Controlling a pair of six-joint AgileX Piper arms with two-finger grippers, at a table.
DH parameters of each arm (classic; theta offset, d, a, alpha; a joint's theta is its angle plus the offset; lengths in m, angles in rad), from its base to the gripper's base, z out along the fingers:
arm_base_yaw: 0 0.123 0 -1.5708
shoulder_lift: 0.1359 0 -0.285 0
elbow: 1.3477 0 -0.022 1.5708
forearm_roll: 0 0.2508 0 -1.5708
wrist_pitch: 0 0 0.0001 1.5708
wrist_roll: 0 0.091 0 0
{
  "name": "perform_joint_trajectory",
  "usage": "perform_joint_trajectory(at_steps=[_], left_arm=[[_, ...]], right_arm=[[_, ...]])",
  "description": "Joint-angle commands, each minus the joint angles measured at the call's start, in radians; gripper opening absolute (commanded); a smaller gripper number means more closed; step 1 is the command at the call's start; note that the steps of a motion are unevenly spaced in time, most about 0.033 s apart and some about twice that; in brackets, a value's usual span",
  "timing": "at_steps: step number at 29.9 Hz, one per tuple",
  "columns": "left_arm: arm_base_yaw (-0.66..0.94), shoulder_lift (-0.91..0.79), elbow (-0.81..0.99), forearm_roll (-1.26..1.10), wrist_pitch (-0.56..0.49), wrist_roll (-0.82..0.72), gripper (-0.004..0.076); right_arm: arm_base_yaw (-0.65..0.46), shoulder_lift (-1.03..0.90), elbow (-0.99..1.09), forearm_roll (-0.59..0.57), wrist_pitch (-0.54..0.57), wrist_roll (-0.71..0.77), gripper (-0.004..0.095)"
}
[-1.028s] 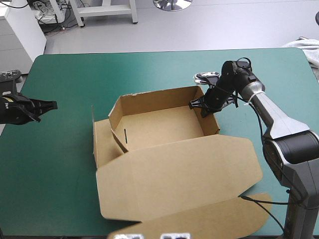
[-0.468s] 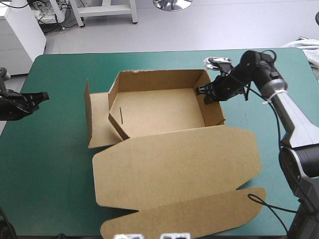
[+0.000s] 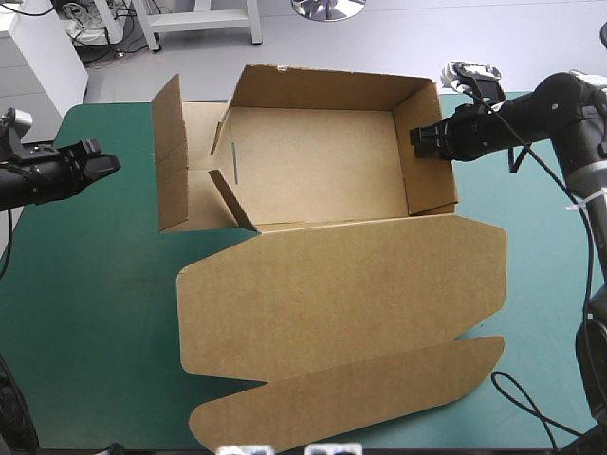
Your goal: Fold the box
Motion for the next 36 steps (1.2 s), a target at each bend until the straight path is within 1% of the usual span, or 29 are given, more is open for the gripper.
perform_joint_trajectory(at_steps=[1,5,9,15,19,23,29,33,36], left_arm=[[-0.019,-0.026,-0.029,-0.170,0.026,0.040,-0.0010],[-0.056,-0.026,-0.029,-0.239,0.083,0.071,-0.0010],[-0.105,-0.026,-0.029,-0.262,0.098,0.079,-0.0010],[-0.147,-0.028,-0.029,-0.274,0.123,0.091,-0.0010],[-0.164,-0.028,-0.029,-0.318,0.143,0.106,-0.0010],[-0.168,-0.039,-0.029,-0.322,0.159,0.116,-0.0010],[-0.174,-0.076,-0.029,-0.304,0.162,0.116,-0.0010],[-0.174,-0.109,-0.029,-0.304,0.162,0.116,-0.0010],[-0.174,-0.126,-0.029,-0.299,0.163,0.116,-0.0010]], right_arm=[[-0.008,-0.065,-0.031,0.087,-0.060,-0.001,-0.0013],[-0.002,-0.065,-0.031,0.096,-0.084,-0.001,-0.0013],[0.010,-0.065,-0.031,0.114,-0.112,-0.001,-0.0013],[0.026,-0.065,-0.031,0.099,-0.141,0.003,-0.0013],[0.063,-0.065,-0.031,0.054,-0.172,0.012,-0.0013],[0.098,-0.065,-0.031,-0.026,-0.218,0.045,-0.0013],[0.098,-0.057,-0.031,-0.025,-0.257,0.071,-0.0013],[0.122,-0.035,-0.031,-0.030,-0.264,0.076,-0.0013],[0.155,-0.015,-0.031,-0.055,-0.296,0.090,-0.0013]])
